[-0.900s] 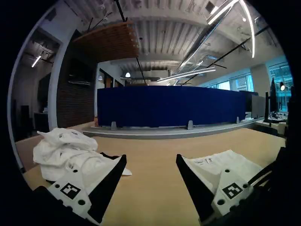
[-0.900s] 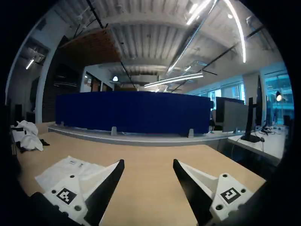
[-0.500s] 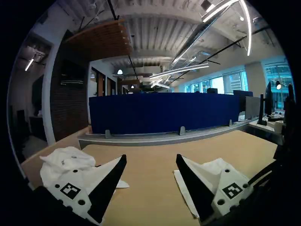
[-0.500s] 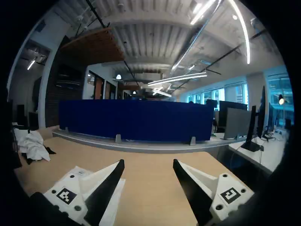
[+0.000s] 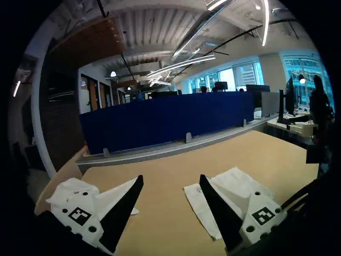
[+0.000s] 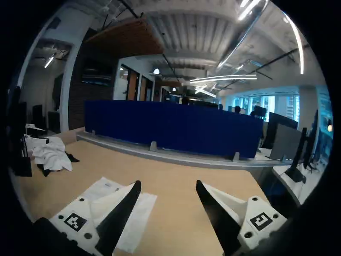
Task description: Fold towel
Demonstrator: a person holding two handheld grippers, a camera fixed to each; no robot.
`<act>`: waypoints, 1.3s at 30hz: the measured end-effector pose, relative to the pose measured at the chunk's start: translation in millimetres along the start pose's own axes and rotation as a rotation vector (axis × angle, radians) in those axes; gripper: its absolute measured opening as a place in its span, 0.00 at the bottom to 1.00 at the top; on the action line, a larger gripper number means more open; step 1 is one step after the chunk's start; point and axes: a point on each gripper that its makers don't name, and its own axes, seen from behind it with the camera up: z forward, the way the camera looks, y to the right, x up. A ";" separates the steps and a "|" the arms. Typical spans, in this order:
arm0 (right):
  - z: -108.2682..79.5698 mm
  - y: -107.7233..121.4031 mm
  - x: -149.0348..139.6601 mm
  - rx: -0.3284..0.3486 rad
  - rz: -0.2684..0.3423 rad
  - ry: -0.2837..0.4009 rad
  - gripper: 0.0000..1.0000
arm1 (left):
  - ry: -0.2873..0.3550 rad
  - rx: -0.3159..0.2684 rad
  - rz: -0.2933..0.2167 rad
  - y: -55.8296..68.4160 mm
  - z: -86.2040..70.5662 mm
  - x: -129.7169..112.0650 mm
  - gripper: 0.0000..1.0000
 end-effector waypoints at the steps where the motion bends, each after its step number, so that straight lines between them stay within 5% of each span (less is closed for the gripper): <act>1: 0.5 -3.6 -1.4 0.016 -0.003 -0.014 1.00 | -0.012 -0.013 0.006 2.7 0.6 -2.2 0.98; 15: -4.3 -51.6 -37.2 0.238 -0.065 -0.220 1.00 | -0.174 -0.234 0.049 50.6 4.5 -35.6 0.98; 39: 0.6 -72.4 -120.9 0.289 -0.085 -0.348 1.00 | -0.351 -0.323 0.094 85.1 3.2 -130.8 0.98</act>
